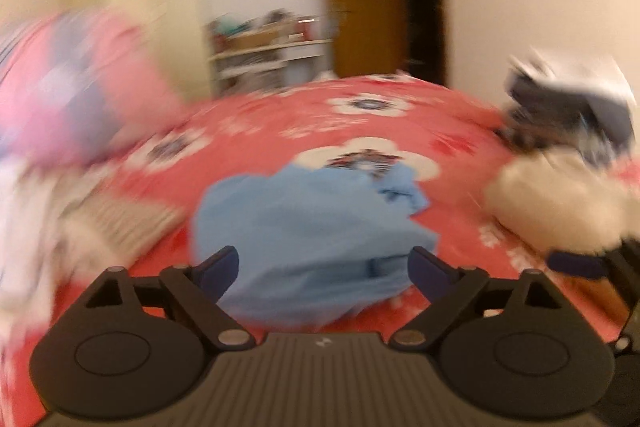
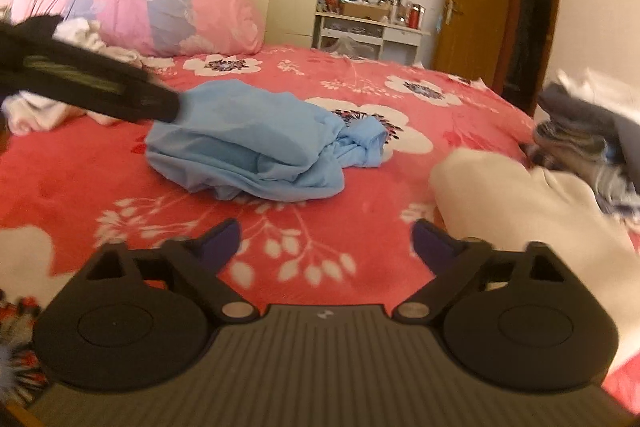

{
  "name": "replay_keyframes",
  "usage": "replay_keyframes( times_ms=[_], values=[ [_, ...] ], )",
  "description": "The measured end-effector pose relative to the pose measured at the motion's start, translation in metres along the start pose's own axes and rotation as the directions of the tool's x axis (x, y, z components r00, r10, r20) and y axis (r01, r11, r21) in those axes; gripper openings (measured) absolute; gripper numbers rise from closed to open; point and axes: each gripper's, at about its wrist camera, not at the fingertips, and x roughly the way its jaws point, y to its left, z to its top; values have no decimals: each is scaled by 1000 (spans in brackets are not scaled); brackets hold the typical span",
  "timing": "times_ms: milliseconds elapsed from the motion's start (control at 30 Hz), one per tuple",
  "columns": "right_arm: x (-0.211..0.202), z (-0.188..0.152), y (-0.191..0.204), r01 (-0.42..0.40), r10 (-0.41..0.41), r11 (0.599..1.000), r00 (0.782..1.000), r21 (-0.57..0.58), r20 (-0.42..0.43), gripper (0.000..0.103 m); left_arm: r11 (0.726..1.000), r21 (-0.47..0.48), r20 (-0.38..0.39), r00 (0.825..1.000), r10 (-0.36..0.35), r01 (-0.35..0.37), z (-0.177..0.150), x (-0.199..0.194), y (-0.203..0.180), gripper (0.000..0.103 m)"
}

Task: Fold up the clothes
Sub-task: 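Grasp the blue T-shirt with the left gripper while the right gripper grasps it too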

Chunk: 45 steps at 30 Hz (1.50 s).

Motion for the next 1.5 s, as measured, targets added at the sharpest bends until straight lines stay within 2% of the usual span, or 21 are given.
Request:
replay_keyframes(
  times_ms=[67, 100, 133, 200, 267, 333, 433, 533, 700, 833, 933, 1067, 1167, 1200, 1233, 1267, 1367, 1433, 1500],
  values=[
    [8, -2, -5, 1, -1, 1000, 1000, -2, -11, 59, 991, 130, -16, 999, -30, 32, 2, 23, -25, 86],
    [12, -5, -8, 4, -4, 1000, 1000, 1, -20, 57, 982, 182, -35, 999, -39, 44, 2, 36, -35, 83],
    [16, -7, -12, 7, -7, 1000, 1000, 7, -28, 54, 974, 223, -58, 998, -37, 49, 1, 48, -44, 77],
    [20, -12, -19, 7, -5, 999, 999, 33, -42, 50, 968, 249, -100, 995, 0, 25, -3, 70, -52, 58],
    [21, -16, -25, -5, 8, 997, 999, 72, -46, 47, 981, 193, -126, 991, 38, -13, -3, 81, -47, 20],
    [18, -19, -29, -17, 21, 995, 999, 100, -32, 47, 998, 50, -125, 992, 35, -29, -3, 75, -29, 13],
    [14, -20, -31, -34, 35, 993, 999, 113, -8, 45, 995, -95, -81, 996, 29, -36, -3, 51, -4, 10],
    [10, -19, -32, -44, 44, 994, 999, 105, -1, 37, 983, -166, -54, 996, 65, -73, -2, 22, 15, 8],
    [-13, -12, -33, -64, 61, 990, 998, 124, 34, 28, 949, -300, -7, 995, 101, -98, -8, -38, 53, 7],
    [-38, -4, -35, -90, 82, 987, 994, 129, 69, 23, 929, -355, 36, 991, 129, -108, -27, -98, 78, 7],
    [-55, 2, -36, -115, 104, 986, 990, 124, 90, 22, 909, -396, 47, 986, 158, -127, -53, -147, 93, 7],
    [-67, 7, -38, -173, 163, 976, 983, 133, 81, 22, 877, -443, -41, 982, 185, -184, -101, -184, 110, 8],
    [-58, 11, -39, -243, 241, 951, 970, 189, 35, 23, 863, -471, -144, 981, 132, -185, -137, -189, 120, 11],
    [-52, 13, -37, -263, 265, 943, 964, 205, 18, 24, 860, -476, -151, 980, 127, -185, -143, -192, 122, 11],
    [-46, 16, -34, -285, 291, 934, 957, 215, 2, 24, 858, -478, -145, 980, 133, -187, -147, -197, 123, 18],
    [-41, 19, -30, -305, 314, 927, 949, 220, -7, 24, 859, -479, -124, 982, 141, -184, -148, -203, 124, 29],
    [-24, 32, -17, -373, 387, 899, 922, 229, -17, 25, 866, -477, -24, 987, 157, -150, -139, -216, 127, 53],
    [-5, 43, -9, -401, 418, 886, 908, 231, -30, 27, 895, -435, 28, 992, 126, -101, -128, -214, 122, 59],
    [19, 52, -1, -409, 430, 884, 901, 227, -53, 31, 928, -369, 48, 997, 68, -46, -116, -204, 112, 64]
  ],
)
